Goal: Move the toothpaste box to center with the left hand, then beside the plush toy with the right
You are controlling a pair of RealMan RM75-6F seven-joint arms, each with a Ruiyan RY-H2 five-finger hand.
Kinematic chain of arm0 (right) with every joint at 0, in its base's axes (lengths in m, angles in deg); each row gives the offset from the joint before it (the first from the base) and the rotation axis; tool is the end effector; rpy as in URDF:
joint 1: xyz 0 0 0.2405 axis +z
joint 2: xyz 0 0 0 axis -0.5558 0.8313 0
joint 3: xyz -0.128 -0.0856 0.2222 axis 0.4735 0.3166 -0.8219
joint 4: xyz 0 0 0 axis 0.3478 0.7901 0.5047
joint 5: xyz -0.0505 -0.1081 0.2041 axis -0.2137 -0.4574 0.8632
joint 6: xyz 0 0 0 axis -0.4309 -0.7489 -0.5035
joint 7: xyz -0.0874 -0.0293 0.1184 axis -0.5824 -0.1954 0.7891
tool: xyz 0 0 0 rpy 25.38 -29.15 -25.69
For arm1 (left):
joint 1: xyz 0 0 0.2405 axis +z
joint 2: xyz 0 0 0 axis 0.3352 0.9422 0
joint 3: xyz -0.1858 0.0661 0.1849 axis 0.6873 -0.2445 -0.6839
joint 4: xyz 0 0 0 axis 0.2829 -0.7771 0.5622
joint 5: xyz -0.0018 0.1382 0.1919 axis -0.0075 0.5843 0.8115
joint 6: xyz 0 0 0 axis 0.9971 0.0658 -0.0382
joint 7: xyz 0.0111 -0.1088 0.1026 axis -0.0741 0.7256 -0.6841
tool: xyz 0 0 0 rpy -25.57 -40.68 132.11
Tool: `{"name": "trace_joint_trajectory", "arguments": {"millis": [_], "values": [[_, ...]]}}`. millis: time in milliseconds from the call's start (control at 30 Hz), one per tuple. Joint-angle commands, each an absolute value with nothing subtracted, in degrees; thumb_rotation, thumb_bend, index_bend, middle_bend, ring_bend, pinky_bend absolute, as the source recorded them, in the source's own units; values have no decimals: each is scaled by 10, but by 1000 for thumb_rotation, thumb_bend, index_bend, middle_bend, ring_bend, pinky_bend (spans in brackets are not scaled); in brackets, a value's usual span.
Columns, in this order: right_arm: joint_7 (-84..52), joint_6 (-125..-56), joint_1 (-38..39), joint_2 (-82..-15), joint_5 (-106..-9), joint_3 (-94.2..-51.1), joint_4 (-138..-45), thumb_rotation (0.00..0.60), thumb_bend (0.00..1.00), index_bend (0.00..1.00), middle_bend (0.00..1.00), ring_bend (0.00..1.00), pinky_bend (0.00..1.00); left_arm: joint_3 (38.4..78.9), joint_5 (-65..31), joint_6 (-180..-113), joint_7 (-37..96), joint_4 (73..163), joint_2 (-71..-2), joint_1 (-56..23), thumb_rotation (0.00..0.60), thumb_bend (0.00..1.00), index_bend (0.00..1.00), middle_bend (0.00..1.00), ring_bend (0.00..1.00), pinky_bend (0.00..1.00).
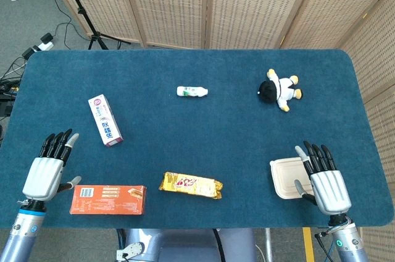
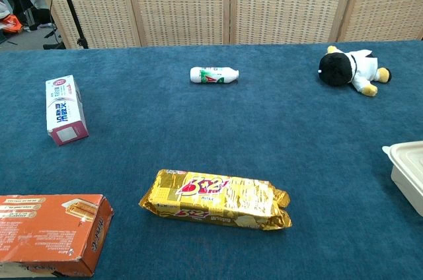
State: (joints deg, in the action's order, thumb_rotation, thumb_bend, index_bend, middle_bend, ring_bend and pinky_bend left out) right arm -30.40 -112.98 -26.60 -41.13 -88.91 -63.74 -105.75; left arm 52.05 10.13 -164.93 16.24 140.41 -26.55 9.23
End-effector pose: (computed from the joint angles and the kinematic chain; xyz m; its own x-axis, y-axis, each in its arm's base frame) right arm -0.2947 -0.1934 0.0705 0.4785 0.0398 0.8772 -0.8586 -0.1883 0.4769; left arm -0.2808 0.2097 0.0719 0.4293 0.0312 0.9026 0.8940 -0.1564 -0.4198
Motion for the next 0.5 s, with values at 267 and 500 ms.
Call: {"name": "trace_joint_trajectory", "arguments": {"millis": [267,500], "values": [[-304,-1131,-267,-410,-890,-636,-1059,600,414,44,0,0,0,518,103,-1649,161,1405,-265,93,600,0,0,0,0,0],[-306,-1131,-267,-409,-890,-637,-1065,600,414,44,0,0,0,520,100,-1644,161,1400,-268,91,600,0,0,0,0,0]]}}
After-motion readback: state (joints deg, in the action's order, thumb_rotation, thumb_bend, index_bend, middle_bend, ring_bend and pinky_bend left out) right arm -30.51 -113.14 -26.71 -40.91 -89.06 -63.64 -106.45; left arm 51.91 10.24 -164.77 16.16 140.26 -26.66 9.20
